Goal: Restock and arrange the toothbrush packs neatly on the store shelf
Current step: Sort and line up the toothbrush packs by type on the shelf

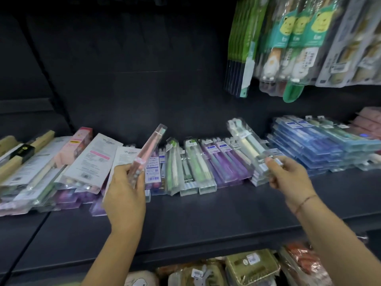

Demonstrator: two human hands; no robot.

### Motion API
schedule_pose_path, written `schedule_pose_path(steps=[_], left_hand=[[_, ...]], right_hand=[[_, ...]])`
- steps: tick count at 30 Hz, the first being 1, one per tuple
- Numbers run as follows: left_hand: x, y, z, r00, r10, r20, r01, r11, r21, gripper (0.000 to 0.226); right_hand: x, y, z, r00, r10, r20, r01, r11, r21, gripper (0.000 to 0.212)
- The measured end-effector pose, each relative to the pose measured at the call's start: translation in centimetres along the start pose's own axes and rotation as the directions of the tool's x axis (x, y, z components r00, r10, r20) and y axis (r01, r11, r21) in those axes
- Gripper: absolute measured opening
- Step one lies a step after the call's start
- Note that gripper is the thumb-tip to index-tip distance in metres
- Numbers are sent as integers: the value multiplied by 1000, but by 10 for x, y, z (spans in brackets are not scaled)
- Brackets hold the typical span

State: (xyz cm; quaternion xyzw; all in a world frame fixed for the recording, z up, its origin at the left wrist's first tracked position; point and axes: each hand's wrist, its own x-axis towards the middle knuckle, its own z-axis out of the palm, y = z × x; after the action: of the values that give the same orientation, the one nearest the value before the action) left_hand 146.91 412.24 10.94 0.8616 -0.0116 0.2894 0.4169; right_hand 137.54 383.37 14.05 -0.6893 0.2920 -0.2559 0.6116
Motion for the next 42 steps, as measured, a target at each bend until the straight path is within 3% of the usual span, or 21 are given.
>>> schedule_pose_path(steps=[6, 10, 12, 13, 15, 19, 23, 25, 28, 31, 34, 36, 38, 40, 42], left_hand=[[-2, 2, 1, 1000, 17, -2, -17, 1000, 12, 26], [-1, 2, 0, 1000, -22, 1, 22, 999, -25, 25], [-1, 2, 0, 999, -37, 7, 37, 999, -27, 25], [0, 1, 0, 999, -38, 8, 39, 999, -27, 25], [0, 0, 1, 999, -39, 8, 39, 999, -26, 25], [0, 0, 1, 999, -46, 7, 47, 998, -31, 24], [0, 1, 1, 998, -53, 18, 53, 998, -18, 26], [0, 1, 1, 998, -52, 20, 52, 998, -16, 26], [0, 0, 0, 999, -51, 16, 51, 999, -8, 27], [1, 0, 0, 999, -47, 14, 47, 999, 3, 27], [1, 0, 1, 999, -52, 6, 52, 999, 4, 27], [0, 0, 0, 999, -49, -5, 49, 999, 0, 27], [-2, 0, -1, 999, -32, -31, 32, 999, -16, 27], [-4, 0, -1, 995, 46, -86, -49, 998, -32, 25], [-6, 0, 3, 957, 245, -157, -247, 969, 10, 21]], right_hand=[[43, 17, -14, 1000, -13, -29, -1, 909, -418, 39], [38, 9, -8, 989, -144, 32, 121, 667, -735, 67], [42, 11, -6, 986, -124, 112, 160, 506, -848, 76], [46, 13, -6, 986, -74, 147, 165, 487, -857, 79], [52, 14, -8, 979, 8, 204, 169, 528, -832, 83], [57, 10, -11, 966, 17, 257, 191, 619, -762, 83], [64, 4, -12, 967, 82, 242, 166, 519, -838, 92], [67, 3, -15, 962, 120, 245, 148, 525, -838, 98], [65, 8, -11, 969, 69, 239, 160, 564, -810, 95], [56, 15, -2, 975, 8, 220, 183, 524, -832, 91], [50, 15, 2, 970, 50, 238, 168, 571, -803, 97], [47, 11, 3, 977, 61, 204, 147, 500, -853, 101], [36, 2, 6, 981, -119, 154, 191, 456, -869, 98], [17, -11, 17, 921, -366, 134, 349, 621, -702, 77], [-12, -25, 36, 911, -366, 193, 412, 838, -359, 52]])
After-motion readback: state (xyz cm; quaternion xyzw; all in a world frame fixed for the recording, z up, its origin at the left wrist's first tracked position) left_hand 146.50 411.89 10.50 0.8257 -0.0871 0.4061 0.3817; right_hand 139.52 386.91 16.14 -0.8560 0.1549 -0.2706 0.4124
